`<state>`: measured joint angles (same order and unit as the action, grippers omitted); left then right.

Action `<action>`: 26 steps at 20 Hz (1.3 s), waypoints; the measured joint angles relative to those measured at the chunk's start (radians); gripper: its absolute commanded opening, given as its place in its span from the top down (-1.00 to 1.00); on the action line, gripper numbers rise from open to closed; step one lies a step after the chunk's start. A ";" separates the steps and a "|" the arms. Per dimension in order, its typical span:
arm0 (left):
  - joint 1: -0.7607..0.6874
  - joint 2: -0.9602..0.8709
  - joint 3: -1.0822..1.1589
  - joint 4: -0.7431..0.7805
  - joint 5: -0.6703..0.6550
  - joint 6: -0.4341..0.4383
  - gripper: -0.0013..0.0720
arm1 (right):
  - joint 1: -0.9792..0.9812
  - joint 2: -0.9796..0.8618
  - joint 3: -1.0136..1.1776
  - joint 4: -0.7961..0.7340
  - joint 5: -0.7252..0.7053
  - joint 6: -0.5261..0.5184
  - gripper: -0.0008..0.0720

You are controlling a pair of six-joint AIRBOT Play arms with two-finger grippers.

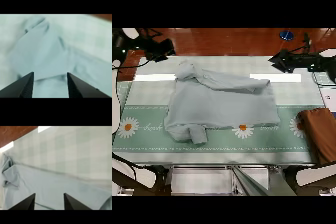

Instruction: Fold the shirts.

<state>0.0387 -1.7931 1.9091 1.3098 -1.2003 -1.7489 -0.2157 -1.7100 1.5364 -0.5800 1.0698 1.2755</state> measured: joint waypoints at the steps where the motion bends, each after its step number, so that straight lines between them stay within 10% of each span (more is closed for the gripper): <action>1: 0.032 0.000 -0.001 -0.003 -0.073 0.022 -0.41 | -0.038 0.022 0.011 -0.016 0.060 0.000 -0.15; 7: 0.182 0.179 -0.325 0.016 -0.359 0.137 -0.40 | -0.211 0.311 -0.283 -0.269 0.215 -0.004 -0.15; 15: 0.535 0.621 -1.096 -0.201 -0.171 0.274 -0.41 | -0.330 0.806 -0.990 -0.179 0.074 -0.087 -0.15; 26: 0.580 0.578 -1.294 -0.329 -0.078 0.380 -0.40 | -0.342 0.903 -1.108 -0.109 0.118 -0.102 -0.15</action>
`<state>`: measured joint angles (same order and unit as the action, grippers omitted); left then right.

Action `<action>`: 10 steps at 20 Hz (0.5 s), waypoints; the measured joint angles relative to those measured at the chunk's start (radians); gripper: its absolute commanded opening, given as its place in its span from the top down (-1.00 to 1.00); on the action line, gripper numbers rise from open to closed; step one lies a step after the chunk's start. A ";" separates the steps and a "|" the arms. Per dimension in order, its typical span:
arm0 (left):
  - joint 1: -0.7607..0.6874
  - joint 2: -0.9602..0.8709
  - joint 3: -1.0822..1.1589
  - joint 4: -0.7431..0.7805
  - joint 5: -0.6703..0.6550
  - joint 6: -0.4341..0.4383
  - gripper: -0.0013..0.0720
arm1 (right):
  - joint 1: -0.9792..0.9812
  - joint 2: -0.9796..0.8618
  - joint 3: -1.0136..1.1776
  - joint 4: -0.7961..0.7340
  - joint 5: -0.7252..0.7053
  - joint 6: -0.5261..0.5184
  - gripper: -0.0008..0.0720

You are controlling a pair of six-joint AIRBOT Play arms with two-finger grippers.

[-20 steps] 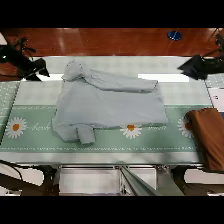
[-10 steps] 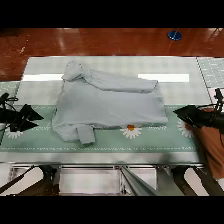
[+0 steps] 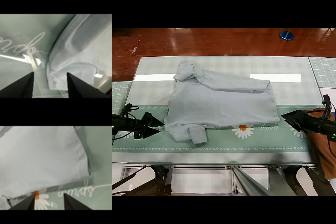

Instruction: Fold the shirts.

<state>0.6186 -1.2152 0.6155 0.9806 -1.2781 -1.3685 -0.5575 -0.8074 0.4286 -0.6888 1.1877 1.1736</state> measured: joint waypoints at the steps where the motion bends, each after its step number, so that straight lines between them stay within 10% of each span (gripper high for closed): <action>1: -0.001 -0.010 -0.002 -0.005 0.011 0.002 -0.40 | 0.000 0.001 -0.001 0.003 0.003 -0.001 -0.15; 6: -0.062 -0.063 -0.005 -0.046 0.060 0.004 -0.36 | 0.000 0.002 -0.003 0.005 0.003 0.002 -0.15; 8: -0.114 -0.089 -0.003 -0.048 0.092 0.008 0.89 | -0.002 0.002 0.000 0.003 -0.008 0.010 -0.15; 10: -0.155 -0.109 0.008 -0.043 0.108 0.027 0.91 | -0.024 0.002 0.012 -0.021 -0.019 0.021 -0.15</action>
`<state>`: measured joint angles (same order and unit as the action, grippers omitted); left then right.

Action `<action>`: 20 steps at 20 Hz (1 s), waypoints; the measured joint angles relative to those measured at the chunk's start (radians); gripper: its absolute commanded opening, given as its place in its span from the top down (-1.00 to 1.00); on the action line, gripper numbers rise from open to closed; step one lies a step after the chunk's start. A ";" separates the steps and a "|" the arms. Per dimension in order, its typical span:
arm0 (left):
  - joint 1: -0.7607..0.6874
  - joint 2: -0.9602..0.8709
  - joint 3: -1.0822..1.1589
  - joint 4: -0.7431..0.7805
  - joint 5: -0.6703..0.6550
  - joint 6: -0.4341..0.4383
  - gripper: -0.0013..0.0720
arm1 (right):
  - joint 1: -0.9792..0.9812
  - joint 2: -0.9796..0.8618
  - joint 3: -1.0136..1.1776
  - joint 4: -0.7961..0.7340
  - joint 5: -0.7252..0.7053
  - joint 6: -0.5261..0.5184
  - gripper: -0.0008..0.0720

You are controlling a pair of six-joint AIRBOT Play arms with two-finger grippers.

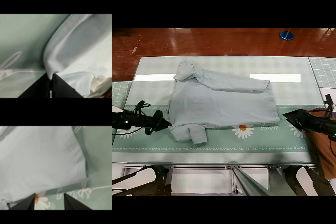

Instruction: Fold the shirts.

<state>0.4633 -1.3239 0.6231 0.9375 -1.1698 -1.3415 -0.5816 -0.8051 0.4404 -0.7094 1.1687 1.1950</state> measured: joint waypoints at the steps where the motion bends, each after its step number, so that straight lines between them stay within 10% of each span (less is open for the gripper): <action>1: -0.013 -0.007 0.010 0.000 -0.005 0.008 0.91 | -0.018 0.000 0.003 -0.025 0.000 0.007 -0.15; 17: -0.046 -0.022 0.077 0.012 -0.041 0.032 0.91 | 0.130 -0.367 -0.023 0.058 -0.195 0.087 -0.12; 20: -0.047 -0.022 0.078 0.010 -0.042 0.042 0.91 | 0.222 -0.478 0.063 0.084 -0.256 0.081 0.87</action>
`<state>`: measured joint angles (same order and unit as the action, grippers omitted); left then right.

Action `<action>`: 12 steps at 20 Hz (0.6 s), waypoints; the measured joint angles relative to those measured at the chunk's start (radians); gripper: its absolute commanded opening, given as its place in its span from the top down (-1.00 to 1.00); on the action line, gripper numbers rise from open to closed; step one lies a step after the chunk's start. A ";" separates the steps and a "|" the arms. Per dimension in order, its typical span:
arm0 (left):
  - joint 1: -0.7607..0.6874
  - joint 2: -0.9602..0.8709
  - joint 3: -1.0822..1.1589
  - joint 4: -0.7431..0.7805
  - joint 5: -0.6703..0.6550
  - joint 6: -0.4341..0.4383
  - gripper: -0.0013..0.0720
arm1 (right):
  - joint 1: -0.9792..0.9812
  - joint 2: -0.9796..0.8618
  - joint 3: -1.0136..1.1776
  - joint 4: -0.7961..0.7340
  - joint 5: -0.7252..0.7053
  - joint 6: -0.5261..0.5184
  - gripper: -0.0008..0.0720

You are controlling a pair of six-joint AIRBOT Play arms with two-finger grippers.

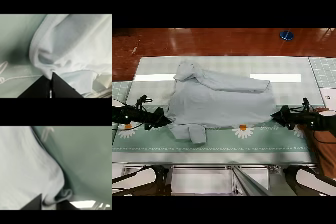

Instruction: Fold the shirts.

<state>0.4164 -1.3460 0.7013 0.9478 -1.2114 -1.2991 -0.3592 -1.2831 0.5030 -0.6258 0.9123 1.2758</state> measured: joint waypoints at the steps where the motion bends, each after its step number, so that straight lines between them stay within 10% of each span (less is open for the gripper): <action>1: 0.000 0.000 0.000 -0.003 -0.001 0.003 0.91 | 0.032 -0.027 0.035 0.006 -0.013 0.000 0.91; 12: -0.003 0.182 0.555 -0.338 -0.068 0.127 0.91 | 0.158 0.087 0.856 -0.094 0.216 0.029 0.91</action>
<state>0.4129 -1.1645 1.2560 0.6102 -1.2797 -1.1721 -0.2008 -1.1957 1.3594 -0.7200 1.1286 1.3045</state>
